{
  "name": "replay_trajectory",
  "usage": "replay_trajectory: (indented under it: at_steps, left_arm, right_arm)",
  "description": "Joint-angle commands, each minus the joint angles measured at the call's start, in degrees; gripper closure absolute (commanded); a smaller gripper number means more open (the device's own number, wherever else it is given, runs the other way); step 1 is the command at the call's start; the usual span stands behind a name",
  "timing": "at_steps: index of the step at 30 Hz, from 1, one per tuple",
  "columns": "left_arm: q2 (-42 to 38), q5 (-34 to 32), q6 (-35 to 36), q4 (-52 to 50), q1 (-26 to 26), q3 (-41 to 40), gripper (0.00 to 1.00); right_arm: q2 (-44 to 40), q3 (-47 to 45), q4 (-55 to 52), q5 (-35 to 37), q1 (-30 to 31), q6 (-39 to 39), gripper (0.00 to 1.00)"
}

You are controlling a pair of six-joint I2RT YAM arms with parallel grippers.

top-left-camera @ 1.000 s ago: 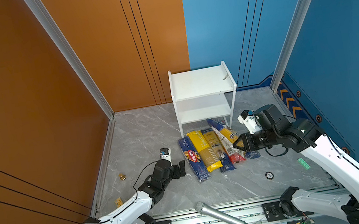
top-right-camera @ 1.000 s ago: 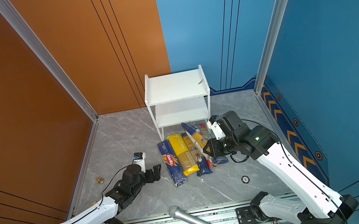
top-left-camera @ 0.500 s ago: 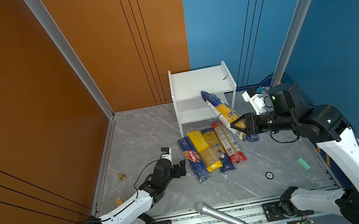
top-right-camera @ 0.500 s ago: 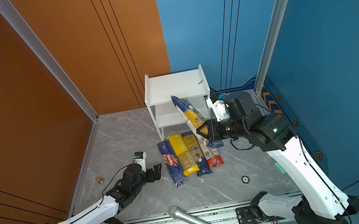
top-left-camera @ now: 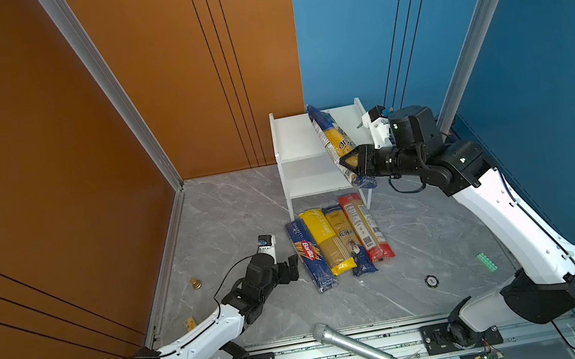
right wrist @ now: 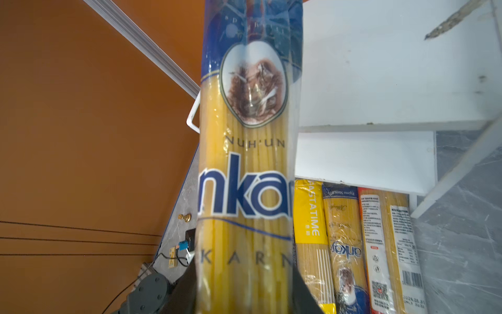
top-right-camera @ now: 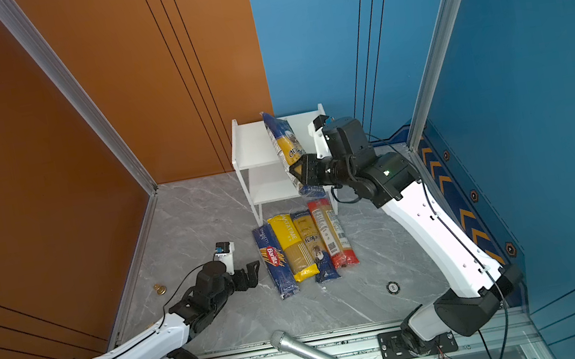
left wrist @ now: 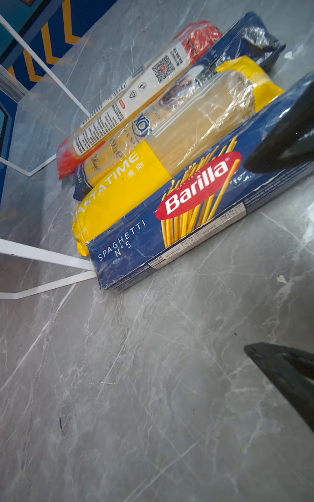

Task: Arrange pasta packages on shelves
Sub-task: Place the pasta bag on the shelf.

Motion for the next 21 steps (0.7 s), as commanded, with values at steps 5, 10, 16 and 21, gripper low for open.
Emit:
replay_trajectory:
  at_steps: [5,10,16,21]
  left_arm:
    - [-0.81,1.32,0.68,0.77,-0.52,1.62,0.02]
    - [-0.61,1.28,0.77,0.77,-0.52,1.66,0.02]
    - [-0.47,1.28,0.99,0.78,-0.52,1.55,0.02]
    - [0.02,1.28,1.16,0.79,-0.52,1.61,0.02]
  right_arm:
    - [3.85,3.63,21.81,4.05,1.84,1.37,1.00]
    - [7.38,4.11,25.13,5.88,3.79,0.75,1.00]
    - [9.48,4.03,28.45,9.15,6.31,-0.06,1.00]
    - [9.66,3.46,31.41,13.84,8.29,-1.33,1.00]
